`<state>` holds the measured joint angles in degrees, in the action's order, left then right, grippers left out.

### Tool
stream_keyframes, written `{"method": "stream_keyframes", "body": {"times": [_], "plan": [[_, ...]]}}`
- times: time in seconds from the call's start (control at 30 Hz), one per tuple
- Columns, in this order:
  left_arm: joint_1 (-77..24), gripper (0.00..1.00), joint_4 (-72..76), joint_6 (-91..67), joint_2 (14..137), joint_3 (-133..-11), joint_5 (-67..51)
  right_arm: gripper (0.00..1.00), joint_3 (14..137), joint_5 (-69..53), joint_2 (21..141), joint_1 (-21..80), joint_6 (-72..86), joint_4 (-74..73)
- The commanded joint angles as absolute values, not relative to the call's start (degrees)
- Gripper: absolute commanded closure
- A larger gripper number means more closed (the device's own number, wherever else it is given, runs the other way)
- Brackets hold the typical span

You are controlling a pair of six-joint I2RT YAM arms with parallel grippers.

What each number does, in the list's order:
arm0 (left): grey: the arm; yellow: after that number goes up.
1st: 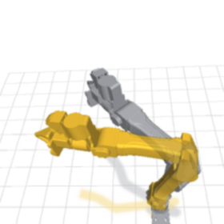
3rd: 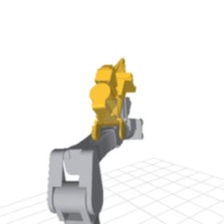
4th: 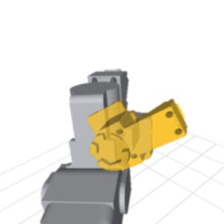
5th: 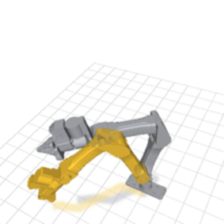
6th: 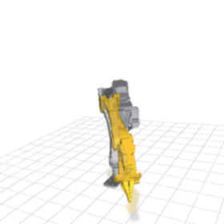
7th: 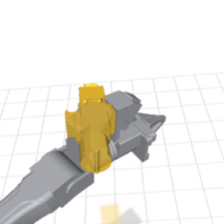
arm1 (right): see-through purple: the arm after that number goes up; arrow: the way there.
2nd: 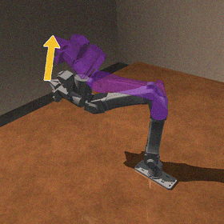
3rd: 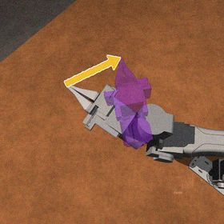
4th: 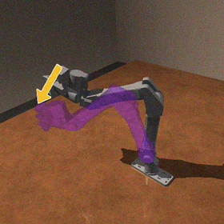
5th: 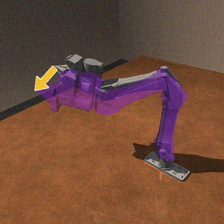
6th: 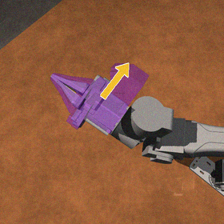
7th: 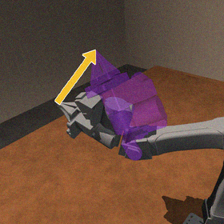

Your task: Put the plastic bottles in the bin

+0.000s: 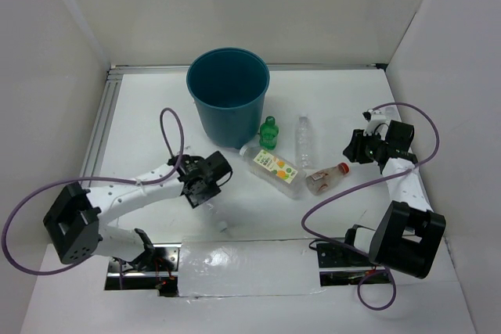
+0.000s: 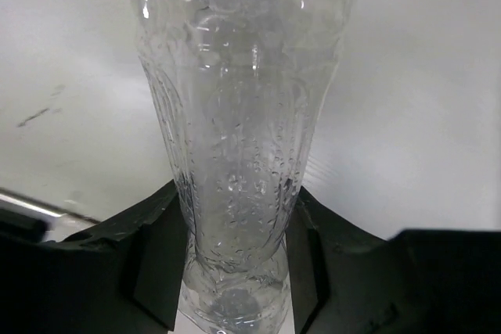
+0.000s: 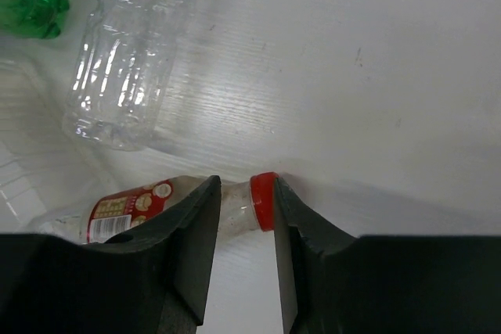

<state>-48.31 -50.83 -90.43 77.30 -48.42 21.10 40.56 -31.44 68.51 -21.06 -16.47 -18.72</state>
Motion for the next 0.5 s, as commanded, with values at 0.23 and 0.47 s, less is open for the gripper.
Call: {"method": "stream_keyframes", "body": {"times": [0.23, 0.47], "plan": [[-55.5, 1.0, -31.9, -46.8, 67.4, -83.9, 32.6, 0.83, 43.9, -40.3, 67.4, -21.4, -20.8, -20.5], [-50.3, 1.0, -9.8, -27.1, 77.5, -95.3, 43.5, 0.55, 44.5, -40.3, 67.4, -21.4, -20.8, -21.0]]}}
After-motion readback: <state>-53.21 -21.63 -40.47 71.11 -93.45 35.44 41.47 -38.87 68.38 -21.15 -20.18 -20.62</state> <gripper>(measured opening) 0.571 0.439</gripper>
